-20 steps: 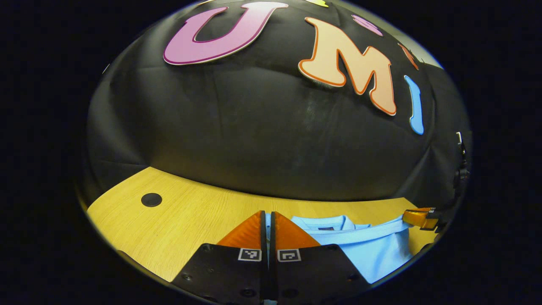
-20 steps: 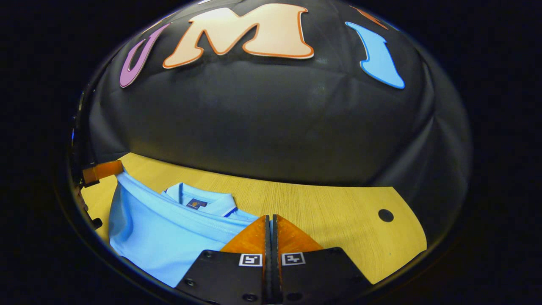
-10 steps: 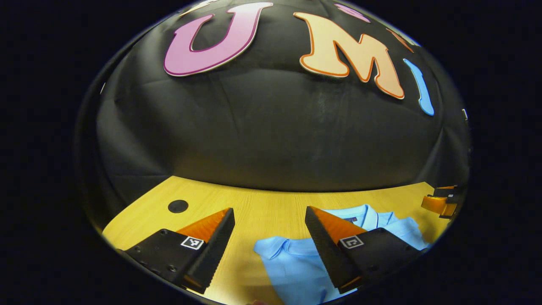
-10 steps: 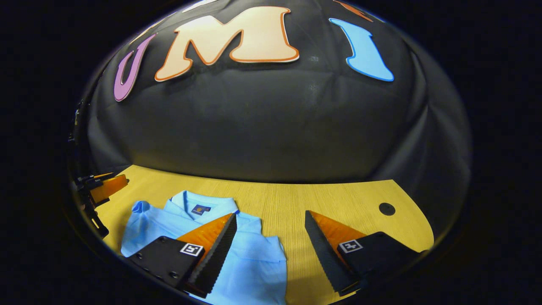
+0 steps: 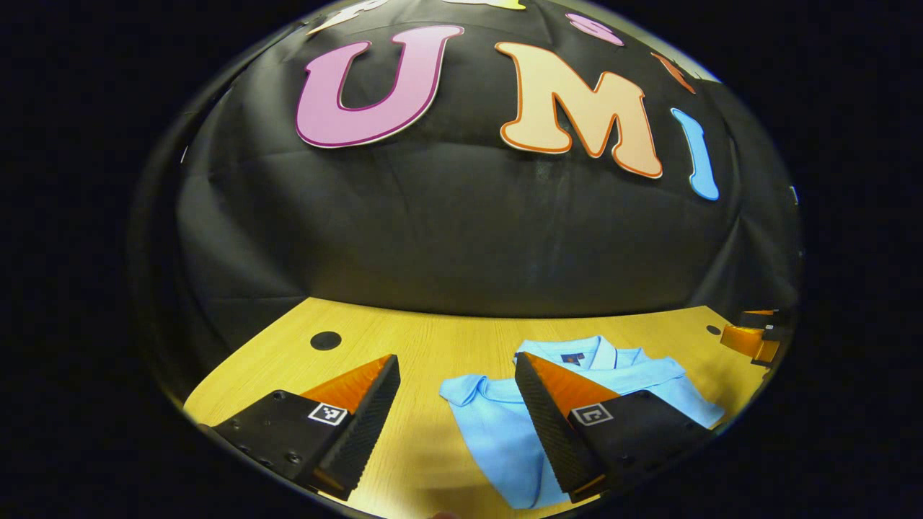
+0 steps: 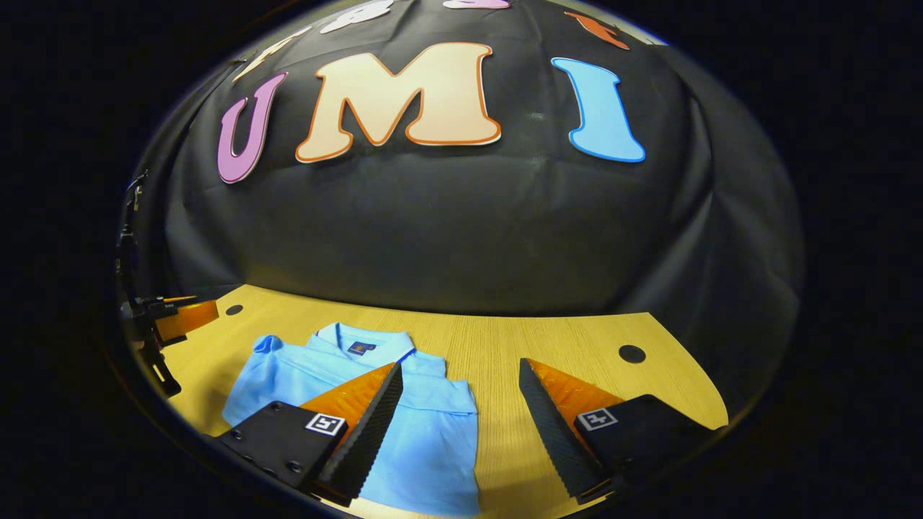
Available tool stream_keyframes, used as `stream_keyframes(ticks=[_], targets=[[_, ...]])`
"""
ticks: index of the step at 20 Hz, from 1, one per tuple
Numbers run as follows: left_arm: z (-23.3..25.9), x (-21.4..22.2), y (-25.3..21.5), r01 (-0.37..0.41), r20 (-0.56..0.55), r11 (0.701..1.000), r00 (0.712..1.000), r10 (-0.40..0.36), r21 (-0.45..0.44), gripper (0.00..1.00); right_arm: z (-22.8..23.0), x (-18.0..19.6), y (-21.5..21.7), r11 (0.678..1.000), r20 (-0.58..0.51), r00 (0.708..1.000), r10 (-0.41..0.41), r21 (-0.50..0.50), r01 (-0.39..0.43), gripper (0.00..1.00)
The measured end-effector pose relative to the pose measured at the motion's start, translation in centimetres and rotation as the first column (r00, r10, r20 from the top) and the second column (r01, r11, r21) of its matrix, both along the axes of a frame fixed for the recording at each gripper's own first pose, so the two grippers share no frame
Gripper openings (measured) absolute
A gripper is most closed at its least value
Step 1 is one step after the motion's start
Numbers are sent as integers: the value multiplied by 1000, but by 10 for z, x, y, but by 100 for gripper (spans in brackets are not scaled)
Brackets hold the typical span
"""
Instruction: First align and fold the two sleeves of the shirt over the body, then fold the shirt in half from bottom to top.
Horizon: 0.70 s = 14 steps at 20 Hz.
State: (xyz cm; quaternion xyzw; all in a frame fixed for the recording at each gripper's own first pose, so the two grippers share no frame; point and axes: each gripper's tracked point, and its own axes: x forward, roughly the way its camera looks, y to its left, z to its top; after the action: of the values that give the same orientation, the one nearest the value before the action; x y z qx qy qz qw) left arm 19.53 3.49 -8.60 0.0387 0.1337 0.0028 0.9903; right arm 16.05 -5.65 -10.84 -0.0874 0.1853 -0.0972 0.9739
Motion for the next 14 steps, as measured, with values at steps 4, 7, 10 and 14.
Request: stream_keyframes(ticks=[4,7,10,14], targets=[[12,-26,-11,27,20,1000,999,-28,16,96,13,-23,14,1000,35,999,26,6,-26,100],[22,-45,-22,53,50,997,997,-56,47,96,20,-38,28,999,51,997,53,2,-53,100],[29,-63,-35,79,75,995,994,-84,63,96,23,-52,41,997,62,995,78,0,-78,100],[32,-84,-45,86,103,995,990,-92,57,96,28,-72,55,992,81,989,122,-41,-119,100]])
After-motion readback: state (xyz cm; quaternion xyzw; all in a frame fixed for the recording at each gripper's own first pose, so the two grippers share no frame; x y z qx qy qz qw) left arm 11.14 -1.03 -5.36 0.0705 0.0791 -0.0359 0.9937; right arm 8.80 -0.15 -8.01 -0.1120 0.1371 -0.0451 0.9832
